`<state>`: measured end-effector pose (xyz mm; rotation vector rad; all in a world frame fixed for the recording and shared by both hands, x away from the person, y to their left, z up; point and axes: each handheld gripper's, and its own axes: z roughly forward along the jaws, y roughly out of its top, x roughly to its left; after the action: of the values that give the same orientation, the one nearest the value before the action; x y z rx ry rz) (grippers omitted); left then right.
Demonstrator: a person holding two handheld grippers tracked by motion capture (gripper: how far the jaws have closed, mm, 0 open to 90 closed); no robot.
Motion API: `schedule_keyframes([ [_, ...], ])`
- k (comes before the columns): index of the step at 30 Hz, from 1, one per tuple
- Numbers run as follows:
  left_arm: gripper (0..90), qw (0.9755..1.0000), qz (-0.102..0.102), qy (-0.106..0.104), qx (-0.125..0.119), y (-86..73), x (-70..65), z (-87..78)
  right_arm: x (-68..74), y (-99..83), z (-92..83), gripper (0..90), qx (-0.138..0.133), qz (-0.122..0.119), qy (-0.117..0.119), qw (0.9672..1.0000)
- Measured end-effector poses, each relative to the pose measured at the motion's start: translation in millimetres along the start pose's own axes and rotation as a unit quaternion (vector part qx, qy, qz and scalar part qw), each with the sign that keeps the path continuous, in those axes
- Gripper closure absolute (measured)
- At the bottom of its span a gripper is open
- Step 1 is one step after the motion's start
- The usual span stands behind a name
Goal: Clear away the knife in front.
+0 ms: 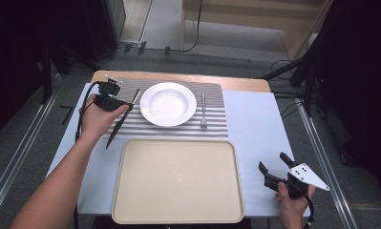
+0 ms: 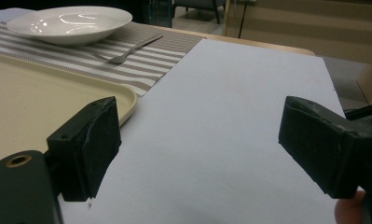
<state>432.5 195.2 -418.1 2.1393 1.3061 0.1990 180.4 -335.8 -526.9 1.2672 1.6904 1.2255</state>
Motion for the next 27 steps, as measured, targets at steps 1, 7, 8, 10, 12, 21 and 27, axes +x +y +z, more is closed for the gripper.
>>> schedule_keyframes([
  [1, 78.9, 1.0000, 0.003, -0.002, 0.000, -2.1, -2.4, -1.7, -0.1, 0.0, -0.1, 13.6, 0.000, 0.000, 0.000, 1.0000],
  [7, 78.9, 0.9998, 0.017, -0.009, -0.003, -14.1, -18.6, -8.6, 0.1, -0.1, -0.1, 13.6, 0.000, 0.001, -0.002, 1.0000],
  [8, 78.8, 0.9998, 0.019, -0.010, -0.005, -15.8, -21.3, -9.7, 0.2, -0.1, -0.2, 13.6, 0.000, 0.001, -0.001, 1.0000],
  [10, 78.8, 0.9996, 0.024, -0.012, -0.004, -18.7, -25.6, -12.4, 0.2, -0.1, -0.4, 13.6, 0.000, 0.001, -0.002, 1.0000],
  [12, 78.8, 0.9995, 0.024, -0.019, -0.009, -22.0, -30.3, -14.8, 0.3, -0.1, -0.4, 13.5, 0.000, 0.001, -0.003, 1.0000],
  [21, 78.8, 0.9983, 0.037, -0.045, -0.010, -41.2, -53.2, -17.6, 0.5, -0.1, -0.5, 13.5, 0.000, 0.000, -0.003, 1.0000],
  [27, 78.8, 0.9968, 0.054, -0.059, -0.005, -56.3, -70.3, -17.0, 0.2, -0.1, -0.4, 13.5, 0.000, 0.001, -0.004, 1.0000],
])
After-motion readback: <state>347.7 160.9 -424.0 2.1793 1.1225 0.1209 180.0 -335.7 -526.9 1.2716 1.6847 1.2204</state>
